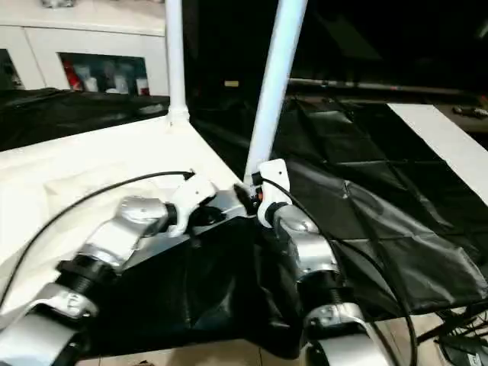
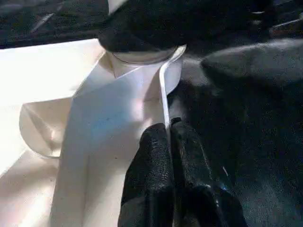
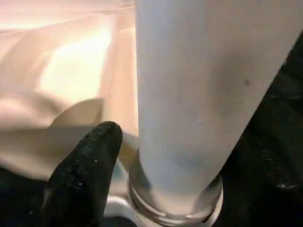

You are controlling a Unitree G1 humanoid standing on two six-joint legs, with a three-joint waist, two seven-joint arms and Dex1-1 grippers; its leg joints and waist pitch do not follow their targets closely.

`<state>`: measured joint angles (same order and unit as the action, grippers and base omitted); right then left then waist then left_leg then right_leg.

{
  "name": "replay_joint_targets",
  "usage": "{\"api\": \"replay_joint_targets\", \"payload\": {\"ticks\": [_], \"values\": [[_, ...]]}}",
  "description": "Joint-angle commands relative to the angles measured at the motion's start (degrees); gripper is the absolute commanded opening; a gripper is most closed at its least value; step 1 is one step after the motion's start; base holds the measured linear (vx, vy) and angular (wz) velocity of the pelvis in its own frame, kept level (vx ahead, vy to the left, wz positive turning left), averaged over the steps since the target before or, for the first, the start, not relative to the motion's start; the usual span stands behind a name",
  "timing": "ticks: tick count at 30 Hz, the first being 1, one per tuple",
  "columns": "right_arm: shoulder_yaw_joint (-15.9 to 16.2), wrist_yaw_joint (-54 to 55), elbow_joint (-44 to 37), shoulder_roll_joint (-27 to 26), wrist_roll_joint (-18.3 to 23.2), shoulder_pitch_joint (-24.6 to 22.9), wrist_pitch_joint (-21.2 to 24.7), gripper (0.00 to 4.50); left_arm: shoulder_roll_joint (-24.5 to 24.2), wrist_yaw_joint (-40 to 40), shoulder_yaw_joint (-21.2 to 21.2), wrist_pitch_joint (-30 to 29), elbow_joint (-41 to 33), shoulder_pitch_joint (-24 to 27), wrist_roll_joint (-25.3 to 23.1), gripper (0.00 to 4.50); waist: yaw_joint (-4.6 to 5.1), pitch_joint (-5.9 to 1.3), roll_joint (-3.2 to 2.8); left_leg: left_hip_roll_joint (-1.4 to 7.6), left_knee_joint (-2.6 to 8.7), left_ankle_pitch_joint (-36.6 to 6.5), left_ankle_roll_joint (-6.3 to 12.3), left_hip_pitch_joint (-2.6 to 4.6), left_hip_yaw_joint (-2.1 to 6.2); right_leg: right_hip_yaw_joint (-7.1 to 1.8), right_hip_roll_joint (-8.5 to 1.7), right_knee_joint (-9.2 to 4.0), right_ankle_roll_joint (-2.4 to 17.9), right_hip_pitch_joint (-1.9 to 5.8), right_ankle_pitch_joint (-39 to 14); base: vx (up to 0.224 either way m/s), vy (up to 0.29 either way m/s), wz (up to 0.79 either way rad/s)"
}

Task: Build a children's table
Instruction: Rotate leg to tighten

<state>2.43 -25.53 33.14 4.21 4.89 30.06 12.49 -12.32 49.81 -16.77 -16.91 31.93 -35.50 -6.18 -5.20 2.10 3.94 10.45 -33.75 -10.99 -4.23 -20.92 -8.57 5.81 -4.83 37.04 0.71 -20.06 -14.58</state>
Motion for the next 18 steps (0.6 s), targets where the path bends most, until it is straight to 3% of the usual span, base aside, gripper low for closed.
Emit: {"api": "replay_joint_targets", "payload": {"ticks": [1, 5, 8, 9, 12, 16, 18], "values": [[2.86, -5.98, -1.99, 0.66, 1.4, -1.33, 1.38, 3.31, -0.04, 5.04, -3.07, 1.75, -2.13, 0.63, 0.93, 0.0, -0.16, -2.62, -0.64, 3.63, 4.62, -6.41, 1.17, 0.23, 0.68, -3.91, -5.03, -5.03, 10.41, 1.92, -1.55, 0.0, 0.0, 0.0], [4.2, -17.27, -10.1, 7.87, 3.93, -5.08, 2.23, 3.31, -4.48, 12.52, -3.53, 3.79, -5.71, 2.66, 2.75, 0.0, -0.6, -3.11, -0.85, 3.58, 3.98, -2.85, 2.97, 0.3, 0.29, -3.83, -4.64, -4.0, 11.61, 2.18, 9.0, 0.0, 0.0, 0.0], [5.13, -23.44, -13.73, 11.78, 4.83, -7.05, 2.48, 3.31, -6.55, 17.27, -3.61, 4.0, -8.18, 3.9, 4.97, 0.0, -0.84, -3.14, -0.66, 3.46, 3.69, -1.92, 4.66, 0.17, 0.03, -3.82, -4.52, -3.63, 12.61, 2.18, 13.01, 0.0, 0.0, 0.0], [5.39, -24.78, -14.52, 12.72, 5.08, -7.48, 2.7, 3.31, -7.04, 18.34, -3.68, 4.14, -8.75, 4.17, 5.41, 0.0, -1.07, -3.02, -0.83, 3.5, 3.76, -2.78, 4.7, 0.46, -0.18, -3.88, -4.48, -3.86, 12.99, 1.84, 12.0, 0.0, 0.0, 0.0], [7.36, -30.92, -18.53, 17.39, 5.4, -9.83, 3.27, 3.31, -10.15, 24.77, -4.69, 4.23, -12.04, 5.85, 7.39, 0.0, -1.37, -2.78, -0.96, 3.71, 4.01, -5.22, 3.89, 0.59, -0.26, -3.96, -4.58, -4.08, 13.22, 1.78, 7.9, 0.0, 0.0, 0.0], [8.91, -35.41, -22.45, 20.7, 6.28, -12.19, 3.81, 3.31, -11.18, 26.73, -4.62, 4.35, -13.24, 6.34, 8.44, 0.0, -1.56, -2.42, -0.74, 3.84, 4.23, -8.43, 2.77, 0.91, -0.51, -4.15, -4.7, -4.74, 12.85, 1.41, 1.79, 0.0, 0.0, 0.0], [9.01, -36.09, -23.05, 21.16, 6.6, -12.52, 3.98, 3.31, -11.32, 26.99, -4.57, 4.28, -13.44, 6.38, 8.62, 0.0, -1.61, -2.45, -0.71, 3.87, 4.34, -8.23, 2.45, 0.69, -0.46, -4.13, -4.73, -4.65, 12.69, 1.48, 1.21, 0.0, 0.0, 0.0]]}}
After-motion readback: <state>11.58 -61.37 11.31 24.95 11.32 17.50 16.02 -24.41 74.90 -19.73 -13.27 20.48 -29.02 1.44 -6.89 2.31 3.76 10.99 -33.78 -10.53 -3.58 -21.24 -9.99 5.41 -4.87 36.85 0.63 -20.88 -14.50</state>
